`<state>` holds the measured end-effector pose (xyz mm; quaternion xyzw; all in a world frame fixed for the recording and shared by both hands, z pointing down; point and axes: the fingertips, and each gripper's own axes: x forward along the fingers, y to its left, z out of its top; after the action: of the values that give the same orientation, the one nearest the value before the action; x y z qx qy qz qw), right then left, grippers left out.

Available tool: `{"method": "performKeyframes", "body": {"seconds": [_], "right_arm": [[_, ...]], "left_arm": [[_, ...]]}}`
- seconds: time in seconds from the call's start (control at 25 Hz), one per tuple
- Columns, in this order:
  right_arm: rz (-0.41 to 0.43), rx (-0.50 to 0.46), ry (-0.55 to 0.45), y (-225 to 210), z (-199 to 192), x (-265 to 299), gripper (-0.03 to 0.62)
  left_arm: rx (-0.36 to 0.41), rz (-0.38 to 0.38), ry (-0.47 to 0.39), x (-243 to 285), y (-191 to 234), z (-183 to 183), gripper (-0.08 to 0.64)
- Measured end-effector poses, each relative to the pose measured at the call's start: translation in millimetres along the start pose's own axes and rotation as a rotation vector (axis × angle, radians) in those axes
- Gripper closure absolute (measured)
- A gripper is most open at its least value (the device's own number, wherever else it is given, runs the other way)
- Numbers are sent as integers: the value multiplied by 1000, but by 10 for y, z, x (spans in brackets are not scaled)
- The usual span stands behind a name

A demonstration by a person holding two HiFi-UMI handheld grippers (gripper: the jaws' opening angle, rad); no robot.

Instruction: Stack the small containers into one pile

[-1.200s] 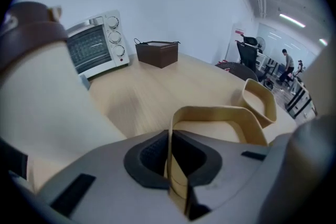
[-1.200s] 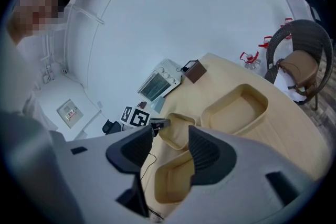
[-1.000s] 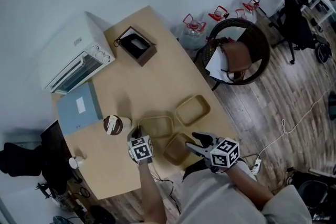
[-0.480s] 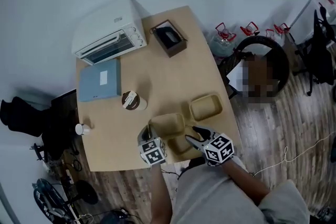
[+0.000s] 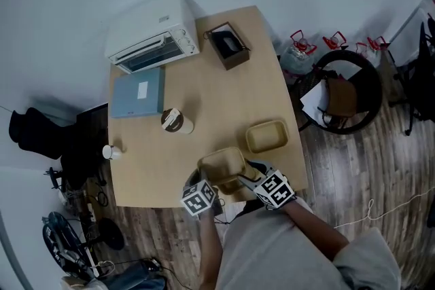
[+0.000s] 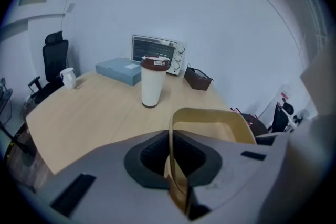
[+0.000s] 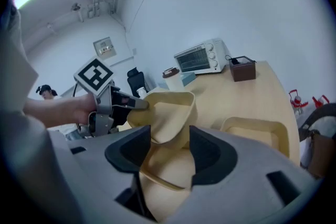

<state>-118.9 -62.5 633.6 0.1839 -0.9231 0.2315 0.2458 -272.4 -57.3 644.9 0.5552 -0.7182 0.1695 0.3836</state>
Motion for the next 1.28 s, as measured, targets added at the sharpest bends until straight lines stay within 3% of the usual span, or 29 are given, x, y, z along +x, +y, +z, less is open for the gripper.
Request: {"method": "performKeyframes", "body": {"seconds": [0.28,0.64,1.28], "right_arm": [[92,-147,49,171,-142,-91,342],[145,-328,158,242,-457,-142,259],[146,-320,237,125,-724,-10,265]], "left_arm": [[-112,-3,74,-72,-43,-434,548],[-160,7,146,-109,-138,-842,548],[-162,22,194,37,-124,-1094,546]]}}
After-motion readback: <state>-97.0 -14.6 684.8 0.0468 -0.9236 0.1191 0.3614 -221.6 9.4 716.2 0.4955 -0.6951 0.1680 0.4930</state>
